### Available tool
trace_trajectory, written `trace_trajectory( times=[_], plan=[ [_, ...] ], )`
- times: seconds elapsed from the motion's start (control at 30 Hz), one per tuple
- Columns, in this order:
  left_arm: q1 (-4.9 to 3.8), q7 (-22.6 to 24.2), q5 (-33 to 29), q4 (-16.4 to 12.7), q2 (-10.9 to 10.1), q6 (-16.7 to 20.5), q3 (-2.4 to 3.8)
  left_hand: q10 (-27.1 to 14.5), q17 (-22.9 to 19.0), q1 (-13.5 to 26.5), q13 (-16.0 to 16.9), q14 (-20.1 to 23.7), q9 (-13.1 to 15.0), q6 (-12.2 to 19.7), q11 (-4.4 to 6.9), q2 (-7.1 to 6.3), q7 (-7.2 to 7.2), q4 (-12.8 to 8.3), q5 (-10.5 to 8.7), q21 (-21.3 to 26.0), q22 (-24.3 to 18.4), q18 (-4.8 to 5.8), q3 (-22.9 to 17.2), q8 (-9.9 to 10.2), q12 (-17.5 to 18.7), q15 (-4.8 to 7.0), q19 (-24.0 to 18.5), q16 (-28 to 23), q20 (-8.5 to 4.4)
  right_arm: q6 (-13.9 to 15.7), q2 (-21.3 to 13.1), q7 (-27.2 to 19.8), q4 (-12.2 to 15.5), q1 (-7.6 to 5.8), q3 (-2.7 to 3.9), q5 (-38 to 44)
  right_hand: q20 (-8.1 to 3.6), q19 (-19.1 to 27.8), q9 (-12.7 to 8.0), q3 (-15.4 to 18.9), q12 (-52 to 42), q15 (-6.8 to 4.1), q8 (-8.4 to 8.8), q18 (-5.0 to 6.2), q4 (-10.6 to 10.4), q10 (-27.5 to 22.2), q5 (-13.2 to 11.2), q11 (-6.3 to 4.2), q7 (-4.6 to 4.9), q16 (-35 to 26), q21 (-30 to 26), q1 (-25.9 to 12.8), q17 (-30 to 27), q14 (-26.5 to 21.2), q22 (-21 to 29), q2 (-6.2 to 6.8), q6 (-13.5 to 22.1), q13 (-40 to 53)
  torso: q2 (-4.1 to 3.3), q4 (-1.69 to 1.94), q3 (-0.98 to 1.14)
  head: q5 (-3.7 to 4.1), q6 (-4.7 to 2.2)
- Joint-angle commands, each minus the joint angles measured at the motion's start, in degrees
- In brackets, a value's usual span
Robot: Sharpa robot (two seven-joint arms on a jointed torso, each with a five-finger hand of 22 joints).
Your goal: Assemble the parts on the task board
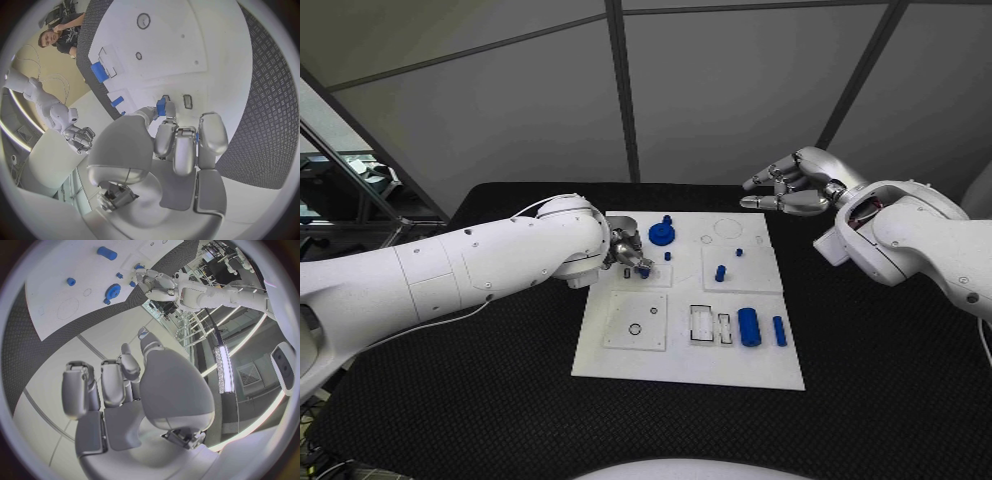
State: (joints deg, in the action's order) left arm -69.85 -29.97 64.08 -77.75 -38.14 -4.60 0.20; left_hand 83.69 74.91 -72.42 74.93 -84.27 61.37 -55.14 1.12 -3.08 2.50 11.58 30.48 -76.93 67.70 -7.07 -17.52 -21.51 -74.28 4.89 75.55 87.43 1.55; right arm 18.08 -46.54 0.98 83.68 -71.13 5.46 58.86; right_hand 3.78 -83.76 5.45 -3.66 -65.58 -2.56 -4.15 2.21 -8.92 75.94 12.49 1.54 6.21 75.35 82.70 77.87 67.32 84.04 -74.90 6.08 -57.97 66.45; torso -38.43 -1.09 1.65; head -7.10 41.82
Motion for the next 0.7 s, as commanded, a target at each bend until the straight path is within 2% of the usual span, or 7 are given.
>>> trace_trajectory(
  times=[0.03, 0.3, 0.7],
  plan=[
    [-0.02, 0.6, 1.8, -0.1, 0.0, 0.9, 0.05, 1.5, 12.7, 0.4, 9.2, -5.0, 0.1, -0.5, 0.56, 0.06, -0.07, -10.4, -0.14, -0.4, 0.0, 2.10, -10.4, -0.1, -0.1, 0.02, 0.3, 0.4, 0.08, -0.4, 0.1, -0.7, 0.0, -0.11, 0.05, 0.5, -0.17, 0.1, 0.1, 0.0, 0.2, -0.23, 0.36, 0.45, 0.3, -0.1, 0.4, -0.06, 0.08, -0.1, -0.2, 0.0, 0.0, 1.0, -4.1, -0.60, -0.1, 0.0, 0.00, 0.02, 0.00, -0.01, 0.10],
    [0.11, 0.3, 2.6, -0.5, -0.1, 1.2, 0.05, 1.6, 12.9, 0.8, 9.3, -5.1, 0.3, -0.8, 0.62, 0.02, -0.12, -10.9, 0.12, -0.7, 0.6, 2.20, -10.9, 0.0, -0.4, 0.10, 0.7, 0.5, 0.01, -0.5, 0.2, -0.8, 0.0, -0.11, 0.04, 0.7, -0.17, 0.1, 0.1, 0.0, 0.2, -0.23, 0.36, 0.45, 0.3, -0.1, 0.4, -0.06, 0.08, -0.1, -0.2, 0.0, 0.0, 1.0, -4.1, -0.60, -0.1, 0.0, 0.02, 0.02, 0.02, -0.07, 0.17],
    [0.33, -0.6, 2.8, -0.6, 0.0, -0.4, 0.05, 1.6, 12.9, 1.0, 9.2, -5.1, 0.4, -0.9, 0.65, -0.03, -0.15, -11.3, 0.26, -0.7, 0.7, 2.21, -11.2, 0.0, -0.1, 0.14, 0.8, 0.5, -0.03, -0.8, 0.3, -0.8, -0.2, -0.11, 0.04, 0.7, -0.16, 0.1, 0.1, 0.0, 0.1, -0.22, 0.37, 0.43, 0.2, -0.1, 0.4, -0.04, 0.09, -0.1, -0.2, -0.1, 0.0, 1.0, -4.1, -0.64, 0.0, 0.0, 0.02, -0.01, -0.01, -0.11, 0.42]
  ],
)
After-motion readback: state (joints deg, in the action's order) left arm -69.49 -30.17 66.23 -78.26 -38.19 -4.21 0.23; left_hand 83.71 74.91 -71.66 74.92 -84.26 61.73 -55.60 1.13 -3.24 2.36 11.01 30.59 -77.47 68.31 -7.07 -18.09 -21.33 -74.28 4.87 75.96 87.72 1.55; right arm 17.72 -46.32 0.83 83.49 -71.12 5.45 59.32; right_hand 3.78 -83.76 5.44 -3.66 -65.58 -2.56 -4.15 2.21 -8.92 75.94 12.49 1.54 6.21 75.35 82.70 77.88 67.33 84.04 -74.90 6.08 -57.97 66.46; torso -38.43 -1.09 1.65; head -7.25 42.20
